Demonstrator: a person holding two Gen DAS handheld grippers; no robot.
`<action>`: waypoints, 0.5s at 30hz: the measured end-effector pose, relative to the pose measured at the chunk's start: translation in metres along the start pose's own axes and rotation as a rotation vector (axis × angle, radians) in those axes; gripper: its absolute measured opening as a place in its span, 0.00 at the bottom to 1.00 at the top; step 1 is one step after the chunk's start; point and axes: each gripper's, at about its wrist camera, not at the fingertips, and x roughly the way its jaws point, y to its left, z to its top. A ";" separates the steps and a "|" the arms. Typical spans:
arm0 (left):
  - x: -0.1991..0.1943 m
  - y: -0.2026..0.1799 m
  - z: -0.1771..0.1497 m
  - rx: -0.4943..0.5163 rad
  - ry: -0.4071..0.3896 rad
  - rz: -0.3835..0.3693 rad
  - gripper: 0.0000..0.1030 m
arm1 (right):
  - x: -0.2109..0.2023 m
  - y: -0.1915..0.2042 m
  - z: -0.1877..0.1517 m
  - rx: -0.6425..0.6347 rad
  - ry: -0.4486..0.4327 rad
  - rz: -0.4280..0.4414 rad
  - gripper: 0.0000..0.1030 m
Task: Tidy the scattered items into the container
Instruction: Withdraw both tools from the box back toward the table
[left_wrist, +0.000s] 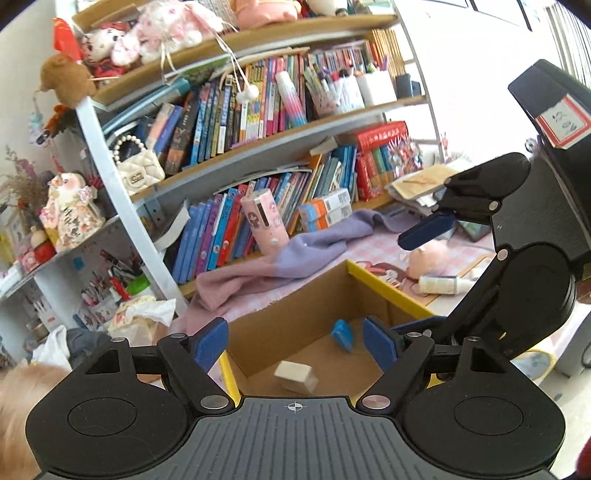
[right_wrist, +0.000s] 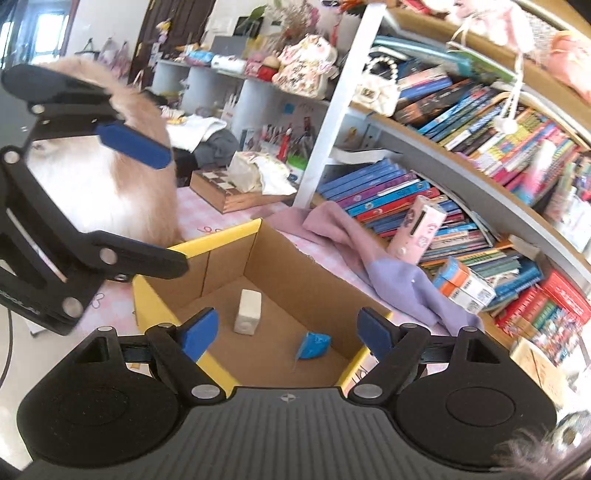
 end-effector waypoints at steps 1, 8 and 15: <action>-0.007 -0.002 -0.002 -0.009 -0.005 0.002 0.80 | -0.008 0.003 -0.002 0.008 -0.004 -0.004 0.80; -0.041 -0.016 -0.015 -0.063 -0.019 0.017 0.80 | -0.051 0.021 -0.020 0.073 -0.023 -0.042 0.80; -0.060 -0.034 -0.036 -0.142 0.005 0.024 0.80 | -0.080 0.038 -0.052 0.188 0.015 -0.116 0.80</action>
